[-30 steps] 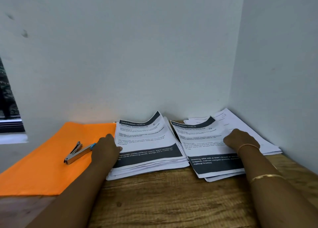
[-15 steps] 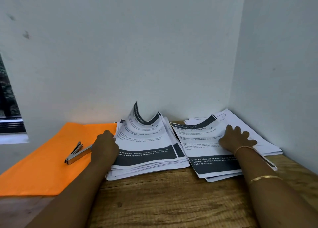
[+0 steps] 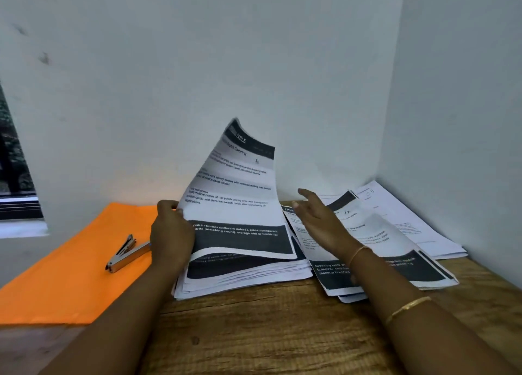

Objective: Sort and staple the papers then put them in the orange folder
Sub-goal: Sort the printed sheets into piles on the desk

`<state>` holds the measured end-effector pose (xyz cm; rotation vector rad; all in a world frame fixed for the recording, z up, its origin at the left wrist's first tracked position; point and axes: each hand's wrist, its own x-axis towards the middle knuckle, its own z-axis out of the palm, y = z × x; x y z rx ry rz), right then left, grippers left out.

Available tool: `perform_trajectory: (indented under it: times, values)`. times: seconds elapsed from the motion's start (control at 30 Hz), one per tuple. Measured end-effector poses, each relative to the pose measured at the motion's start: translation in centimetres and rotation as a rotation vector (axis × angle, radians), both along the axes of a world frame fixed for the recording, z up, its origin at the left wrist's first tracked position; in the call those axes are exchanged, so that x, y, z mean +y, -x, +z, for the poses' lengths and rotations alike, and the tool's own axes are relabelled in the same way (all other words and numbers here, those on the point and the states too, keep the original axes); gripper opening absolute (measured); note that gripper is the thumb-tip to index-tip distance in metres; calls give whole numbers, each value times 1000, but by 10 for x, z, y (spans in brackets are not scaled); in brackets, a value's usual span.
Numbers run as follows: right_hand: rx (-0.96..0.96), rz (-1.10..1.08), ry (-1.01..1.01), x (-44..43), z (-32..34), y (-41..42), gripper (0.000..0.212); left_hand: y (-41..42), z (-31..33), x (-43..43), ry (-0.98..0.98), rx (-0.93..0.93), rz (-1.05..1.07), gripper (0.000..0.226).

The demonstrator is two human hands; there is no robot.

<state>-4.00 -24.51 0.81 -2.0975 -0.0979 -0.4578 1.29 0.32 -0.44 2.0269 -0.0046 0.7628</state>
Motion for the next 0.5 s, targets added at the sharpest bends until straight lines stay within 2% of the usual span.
perform_trajectory:
  times: [0.13, 0.17, 0.23, 0.27, 0.37, 0.43, 0.5]
  values:
    - [126, 55, -314, 5, 3, -1, 56, -2, -4, -6, 57, 61, -76, 27]
    - [164, 73, -436, 4, 5, -1, 50, -2, -5, -9, 53, 72, -100, 27]
    - [242, 129, -639, 3, 12, 4, 19, 1, -6, -15, 35, 78, -158, 27]
    - [266, 140, -694, 1, 15, 4, 16, 3, -7, -18, 23, 76, -196, 25]
    - [387, 30, -702, -16, 15, -3, 30, 6, -10, -23, -44, 72, -313, 18]
    - [451, -69, -613, -29, 16, -3, 35, 6, -12, -24, -118, 71, -344, 13]
    - [439, -183, -478, -44, 17, -4, 22, 6, -13, -24, -165, 66, -333, 10]
